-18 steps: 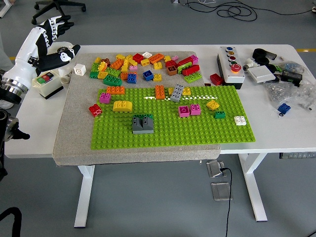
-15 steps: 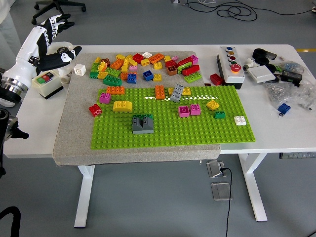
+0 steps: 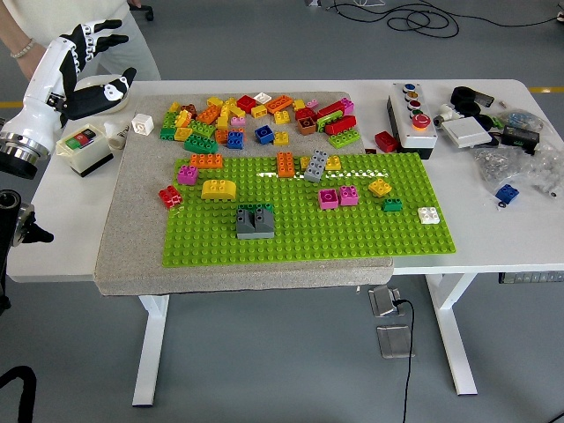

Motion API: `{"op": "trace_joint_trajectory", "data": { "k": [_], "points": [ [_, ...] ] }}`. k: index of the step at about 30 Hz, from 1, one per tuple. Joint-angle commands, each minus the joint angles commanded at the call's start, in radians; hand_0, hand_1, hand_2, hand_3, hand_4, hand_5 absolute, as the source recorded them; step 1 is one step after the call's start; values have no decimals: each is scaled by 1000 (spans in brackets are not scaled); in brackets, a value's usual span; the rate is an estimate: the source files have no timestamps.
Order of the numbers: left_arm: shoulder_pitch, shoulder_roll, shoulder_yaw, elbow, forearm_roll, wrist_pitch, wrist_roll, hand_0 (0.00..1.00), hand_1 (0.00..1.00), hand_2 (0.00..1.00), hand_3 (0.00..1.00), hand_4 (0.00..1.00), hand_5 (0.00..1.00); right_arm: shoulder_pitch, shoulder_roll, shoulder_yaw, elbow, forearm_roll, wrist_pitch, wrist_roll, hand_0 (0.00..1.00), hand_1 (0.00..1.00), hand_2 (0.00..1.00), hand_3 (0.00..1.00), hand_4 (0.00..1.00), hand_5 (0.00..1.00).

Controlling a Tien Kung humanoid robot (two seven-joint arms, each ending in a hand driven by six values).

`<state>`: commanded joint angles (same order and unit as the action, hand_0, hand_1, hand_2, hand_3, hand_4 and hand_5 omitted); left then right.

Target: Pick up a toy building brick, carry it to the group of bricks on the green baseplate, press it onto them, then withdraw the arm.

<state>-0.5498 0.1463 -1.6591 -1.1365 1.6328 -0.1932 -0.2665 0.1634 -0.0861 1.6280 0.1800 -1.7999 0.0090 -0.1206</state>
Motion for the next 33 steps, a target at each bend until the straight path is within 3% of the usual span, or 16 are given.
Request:
{"op": "trace_joint_trajectory", "data": {
  "k": [12, 13, 18, 19, 24, 25, 33],
  "points": [
    [0, 0, 7, 5, -1, -17, -4, 823, 777, 662, 656, 531, 2, -2, 0, 1, 0, -2, 0, 0, 738, 634, 675, 601, 804, 519],
    [1, 1, 11, 6, 1, -29, -4, 856, 818, 746, 796, 693, 19, -2, 0, 1, 0, -3, 0, 0, 738, 633, 675, 604, 805, 520],
    [-1, 15, 43, 19, 26, -76, -7, 856, 818, 746, 796, 693, 19, -1, -1, 1, 0, -4, 1, 1, 738, 633, 675, 604, 805, 520],
    [-2, 17, 48, 22, 34, -79, -9, 904, 856, 773, 820, 753, 30, -1, -1, 1, 0, -4, 1, 1, 738, 632, 675, 603, 806, 520],
    [-12, 26, 88, 43, 141, -90, -12, 904, 856, 773, 820, 753, 30, 1, -2, 3, 0, -4, 1, 1, 738, 632, 675, 603, 806, 520],
    [-13, 26, 94, 45, 157, -88, -12, 931, 885, 805, 843, 851, 64, 1, -3, 3, 0, -4, 1, 1, 738, 633, 675, 604, 807, 520],
    [-30, 12, 165, 86, 407, -40, -23, 936, 889, 812, 847, 874, 81, 3, -3, 4, 0, -4, 1, 2, 738, 633, 675, 604, 808, 520]
  ]
}}
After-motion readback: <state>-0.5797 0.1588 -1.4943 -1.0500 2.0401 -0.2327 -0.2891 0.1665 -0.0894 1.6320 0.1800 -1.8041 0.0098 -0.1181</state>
